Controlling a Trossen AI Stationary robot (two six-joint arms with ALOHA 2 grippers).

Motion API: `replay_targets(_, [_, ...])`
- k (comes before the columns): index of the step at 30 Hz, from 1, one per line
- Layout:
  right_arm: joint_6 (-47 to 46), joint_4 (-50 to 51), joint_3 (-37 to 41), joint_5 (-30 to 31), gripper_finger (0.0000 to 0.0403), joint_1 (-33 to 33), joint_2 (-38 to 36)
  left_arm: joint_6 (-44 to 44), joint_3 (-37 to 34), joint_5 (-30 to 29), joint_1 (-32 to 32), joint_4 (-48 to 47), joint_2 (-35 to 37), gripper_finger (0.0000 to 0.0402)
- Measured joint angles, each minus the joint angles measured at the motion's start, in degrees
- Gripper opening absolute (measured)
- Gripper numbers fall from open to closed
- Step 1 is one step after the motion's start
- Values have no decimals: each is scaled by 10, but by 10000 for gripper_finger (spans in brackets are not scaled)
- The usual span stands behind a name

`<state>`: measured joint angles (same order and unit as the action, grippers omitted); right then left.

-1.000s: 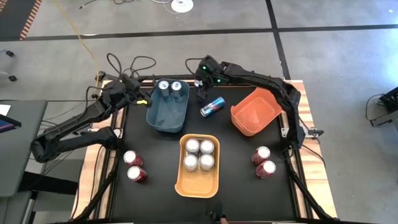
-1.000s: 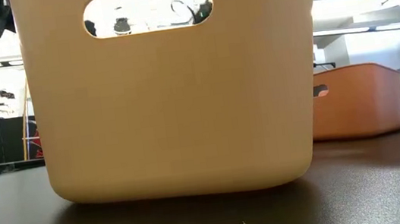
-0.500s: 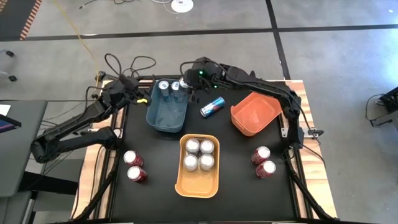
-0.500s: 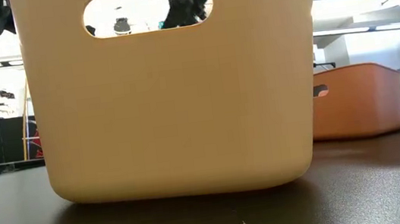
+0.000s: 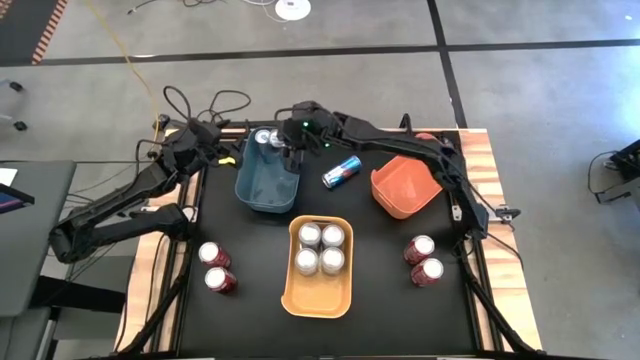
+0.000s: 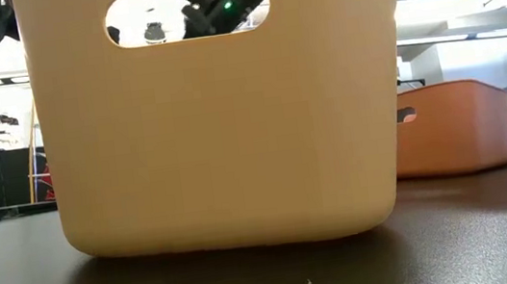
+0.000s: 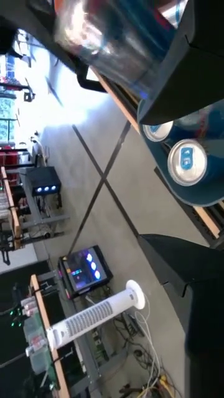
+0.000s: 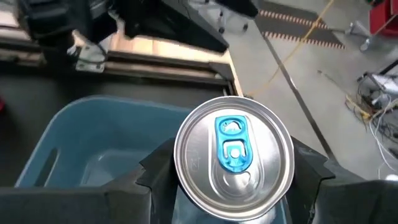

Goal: Sort soda cans
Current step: Put the blue soda can into the blue bin

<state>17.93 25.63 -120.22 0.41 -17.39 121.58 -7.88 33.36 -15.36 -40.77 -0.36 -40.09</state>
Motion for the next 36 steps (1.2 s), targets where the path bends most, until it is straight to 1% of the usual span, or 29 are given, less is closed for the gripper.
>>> replay_targets(4, [-9, -9, -3, -7, 218, -1, 26, 3, 0, -2, -3, 0, 0, 295])
replay_targets(10, [-31, 33, -1, -7, 218, -8, 66, 6, 0, 8, -3, -14, -8, 295])
replay_targets(12, [-34, 33, -1, -7, 218, -8, 74, 5, 0, 16, -3, -20, -9, 295])
replay_targets(18, [-40, 62, -1, -7, 218, -10, 100, 2, 0, 16, -3, -19, -13, 295])
replay_targets(24, [-41, 62, -2, -9, 219, -13, 108, 2, 0, 16, -3, -19, -13, 295])
replay_targets(26, [-42, 67, -2, -9, 235, -16, 110, 3, 0, 16, -3, -19, -13, 295])
replay_targets(31, [-44, 68, -2, -7, 293, -19, 109, 4, 0, 16, -3, -19, -13, 295])
replay_targets(36, [-46, 53, -2, -7, 322, -23, 108, 10, 0, 16, -3, -20, -13, 295])
